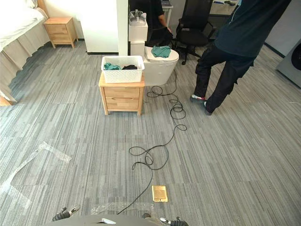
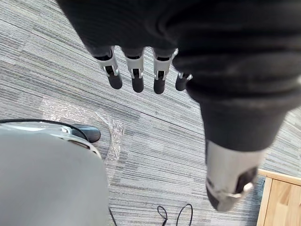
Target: Pick up the laundry basket with both hands and put the clothes into the washing machine.
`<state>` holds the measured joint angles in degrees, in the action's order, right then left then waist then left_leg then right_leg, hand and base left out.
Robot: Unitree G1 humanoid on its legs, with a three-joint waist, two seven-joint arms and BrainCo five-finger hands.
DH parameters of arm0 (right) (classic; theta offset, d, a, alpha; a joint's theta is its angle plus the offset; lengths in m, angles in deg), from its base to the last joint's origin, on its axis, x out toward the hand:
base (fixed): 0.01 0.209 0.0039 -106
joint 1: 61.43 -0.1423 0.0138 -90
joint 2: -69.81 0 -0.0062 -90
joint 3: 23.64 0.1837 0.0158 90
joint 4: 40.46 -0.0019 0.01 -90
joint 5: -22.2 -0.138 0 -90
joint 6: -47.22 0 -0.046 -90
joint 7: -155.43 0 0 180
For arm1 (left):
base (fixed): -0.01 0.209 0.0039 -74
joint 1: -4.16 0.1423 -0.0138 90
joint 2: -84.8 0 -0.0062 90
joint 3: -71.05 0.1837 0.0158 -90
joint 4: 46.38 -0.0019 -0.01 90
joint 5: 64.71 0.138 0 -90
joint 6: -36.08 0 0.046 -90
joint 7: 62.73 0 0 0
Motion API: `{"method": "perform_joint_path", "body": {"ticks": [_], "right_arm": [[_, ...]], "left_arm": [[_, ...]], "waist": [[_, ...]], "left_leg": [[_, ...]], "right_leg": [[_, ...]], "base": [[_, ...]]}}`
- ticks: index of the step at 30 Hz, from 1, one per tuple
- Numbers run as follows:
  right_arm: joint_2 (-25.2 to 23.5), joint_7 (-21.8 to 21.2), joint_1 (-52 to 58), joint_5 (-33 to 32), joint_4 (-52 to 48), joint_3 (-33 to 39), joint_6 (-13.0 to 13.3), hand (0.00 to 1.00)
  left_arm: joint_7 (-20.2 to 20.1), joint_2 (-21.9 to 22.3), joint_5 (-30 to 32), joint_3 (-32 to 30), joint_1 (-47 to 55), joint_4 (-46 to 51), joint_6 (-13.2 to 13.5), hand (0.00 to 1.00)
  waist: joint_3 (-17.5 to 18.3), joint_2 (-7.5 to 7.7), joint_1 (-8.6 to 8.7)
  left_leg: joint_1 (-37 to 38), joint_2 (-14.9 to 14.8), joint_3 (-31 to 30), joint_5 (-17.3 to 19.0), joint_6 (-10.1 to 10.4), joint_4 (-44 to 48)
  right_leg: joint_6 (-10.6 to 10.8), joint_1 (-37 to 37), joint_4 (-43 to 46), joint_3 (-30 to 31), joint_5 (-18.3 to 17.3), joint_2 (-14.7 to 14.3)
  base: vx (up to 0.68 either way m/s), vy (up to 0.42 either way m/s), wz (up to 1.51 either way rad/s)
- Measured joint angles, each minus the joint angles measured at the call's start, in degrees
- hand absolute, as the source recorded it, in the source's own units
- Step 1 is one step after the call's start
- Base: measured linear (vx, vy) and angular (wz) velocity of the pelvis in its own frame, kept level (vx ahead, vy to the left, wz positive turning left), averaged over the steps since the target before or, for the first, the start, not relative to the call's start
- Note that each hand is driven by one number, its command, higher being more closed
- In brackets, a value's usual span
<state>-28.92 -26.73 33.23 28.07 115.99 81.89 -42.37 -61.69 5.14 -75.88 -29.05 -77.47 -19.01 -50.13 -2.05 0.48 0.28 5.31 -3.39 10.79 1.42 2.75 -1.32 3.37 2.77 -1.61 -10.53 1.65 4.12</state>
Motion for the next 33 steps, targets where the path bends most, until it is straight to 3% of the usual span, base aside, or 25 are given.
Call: {"method": "perform_joint_path", "body": {"ticks": [6, 33], "right_arm": [[-0.62, -0.33, -1.84, -1.16, -0.1, 0.69, 0.99, 0.0], [-1.12, -0.29, -2.65, -1.1, -0.08, 1.57, 0.88, 0.0]], "left_arm": [[-0.07, 0.55, -1.07, 0.02, -0.99, -0.02, 1.21, 0.0], [0.0, 0.2, -1.05, 0.05, -2.1, -1.6, 1.34, 0.0]], "waist": [[-0.55, 0.31, 0.26], [-1.04, 0.93, 0.32]], "left_leg": [[1.81, 0.14, 0.23, -0.61, 0.3, -1.93], [2.39, 0.07, 1.01, -1.36, 0.42, -3.51]], "right_leg": [[0.58, 1.35, -0.55, -1.2, -0.17, 0.1], [0.37, 1.99, -2.31, -1.29, 0.39, -0.28]], "base": [[0.01, 0.003, 0.03], [-0.02, -0.007, -0.01]]}}
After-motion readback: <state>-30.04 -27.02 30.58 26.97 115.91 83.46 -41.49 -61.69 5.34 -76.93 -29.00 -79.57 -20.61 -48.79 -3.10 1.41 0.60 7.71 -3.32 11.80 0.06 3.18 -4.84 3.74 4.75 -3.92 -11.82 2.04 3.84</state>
